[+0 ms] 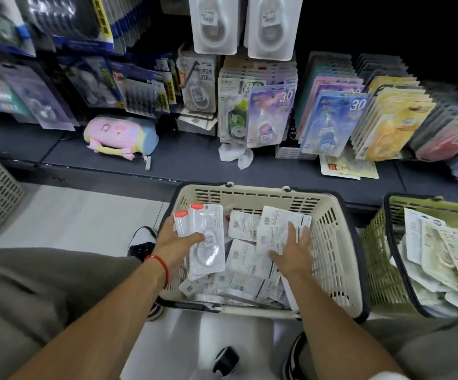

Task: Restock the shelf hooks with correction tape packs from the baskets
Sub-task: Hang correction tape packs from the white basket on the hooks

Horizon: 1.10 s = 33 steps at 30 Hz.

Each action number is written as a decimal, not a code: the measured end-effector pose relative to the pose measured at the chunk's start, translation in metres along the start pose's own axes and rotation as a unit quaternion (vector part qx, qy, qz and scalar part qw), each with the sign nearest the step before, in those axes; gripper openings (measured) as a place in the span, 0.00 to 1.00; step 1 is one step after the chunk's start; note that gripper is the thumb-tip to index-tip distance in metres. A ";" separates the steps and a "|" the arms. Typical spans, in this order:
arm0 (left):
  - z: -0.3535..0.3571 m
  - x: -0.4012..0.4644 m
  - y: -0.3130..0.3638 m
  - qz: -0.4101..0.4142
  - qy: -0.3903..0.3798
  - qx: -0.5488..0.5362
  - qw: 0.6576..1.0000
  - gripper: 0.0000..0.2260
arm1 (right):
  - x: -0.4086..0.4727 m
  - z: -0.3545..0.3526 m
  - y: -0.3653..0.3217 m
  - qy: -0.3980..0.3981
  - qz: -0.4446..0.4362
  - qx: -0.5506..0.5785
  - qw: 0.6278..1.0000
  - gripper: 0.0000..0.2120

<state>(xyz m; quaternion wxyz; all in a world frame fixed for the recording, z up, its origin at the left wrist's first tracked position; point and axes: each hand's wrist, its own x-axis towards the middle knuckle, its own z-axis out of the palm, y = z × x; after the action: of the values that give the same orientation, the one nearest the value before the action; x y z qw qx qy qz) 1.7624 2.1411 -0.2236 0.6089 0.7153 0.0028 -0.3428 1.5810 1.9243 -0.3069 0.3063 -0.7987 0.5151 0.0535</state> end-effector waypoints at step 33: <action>0.040 -0.027 0.005 0.004 -0.064 -0.137 0.989 0.27 | -0.068 -0.026 -0.070 -0.141 -0.121 0.390 0.902 0.13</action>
<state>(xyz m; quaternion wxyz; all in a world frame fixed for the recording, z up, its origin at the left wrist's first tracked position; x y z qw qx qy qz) 1.7243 2.1163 -0.2068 0.7013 0.6020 0.0076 -0.3817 1.6030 1.9837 -0.2282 0.6668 -0.6558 0.3455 -0.0770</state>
